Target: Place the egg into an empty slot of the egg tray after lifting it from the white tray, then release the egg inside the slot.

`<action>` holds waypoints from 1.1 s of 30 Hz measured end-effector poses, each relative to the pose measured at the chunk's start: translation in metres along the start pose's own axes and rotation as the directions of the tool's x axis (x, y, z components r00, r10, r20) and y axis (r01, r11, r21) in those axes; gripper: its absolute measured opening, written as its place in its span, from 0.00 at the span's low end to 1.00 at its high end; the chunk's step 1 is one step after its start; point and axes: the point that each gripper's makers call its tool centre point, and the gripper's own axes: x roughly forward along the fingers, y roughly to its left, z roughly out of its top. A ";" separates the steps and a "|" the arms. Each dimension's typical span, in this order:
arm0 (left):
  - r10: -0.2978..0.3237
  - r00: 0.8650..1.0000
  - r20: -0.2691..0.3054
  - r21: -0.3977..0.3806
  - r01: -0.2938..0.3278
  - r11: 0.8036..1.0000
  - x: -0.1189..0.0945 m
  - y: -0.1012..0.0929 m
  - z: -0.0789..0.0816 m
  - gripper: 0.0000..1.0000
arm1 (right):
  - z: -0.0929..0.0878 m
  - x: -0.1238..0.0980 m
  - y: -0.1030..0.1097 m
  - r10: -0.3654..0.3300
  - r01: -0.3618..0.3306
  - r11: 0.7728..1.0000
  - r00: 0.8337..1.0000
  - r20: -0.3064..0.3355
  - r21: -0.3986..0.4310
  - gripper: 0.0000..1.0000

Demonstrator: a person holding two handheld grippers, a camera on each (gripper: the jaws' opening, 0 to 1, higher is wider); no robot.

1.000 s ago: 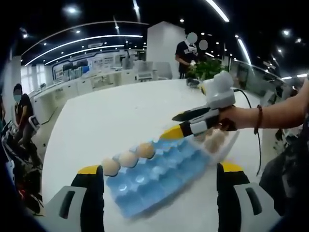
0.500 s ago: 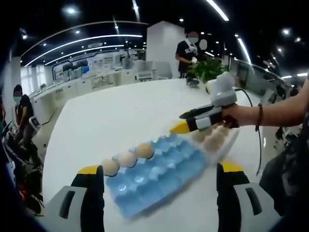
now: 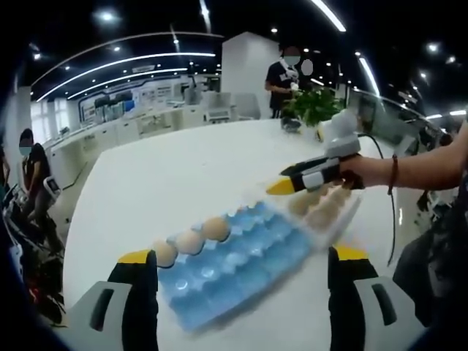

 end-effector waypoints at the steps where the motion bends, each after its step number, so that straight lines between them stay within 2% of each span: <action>1: -0.001 1.000 -0.001 0.002 0.001 1.000 0.000 -0.001 0.000 0.99 | 0.000 -0.001 -0.002 -0.004 0.004 1.000 1.000 0.000 0.001 0.72; 14: -0.005 1.000 -0.005 0.005 0.005 1.000 0.002 -0.006 0.001 0.99 | -0.005 -0.018 -0.037 -0.074 0.074 0.997 0.997 0.004 0.035 0.70; 30: -0.009 1.000 -0.010 0.009 0.010 1.000 0.005 -0.010 0.003 0.98 | -0.013 -0.039 -0.071 -0.144 0.144 0.988 0.990 -0.005 0.055 0.67; 33: -0.015 1.000 0.003 0.004 0.015 1.000 0.006 -0.012 0.006 0.98 | -0.013 -0.041 -0.077 -0.154 0.154 0.986 0.988 -0.004 0.059 0.67</action>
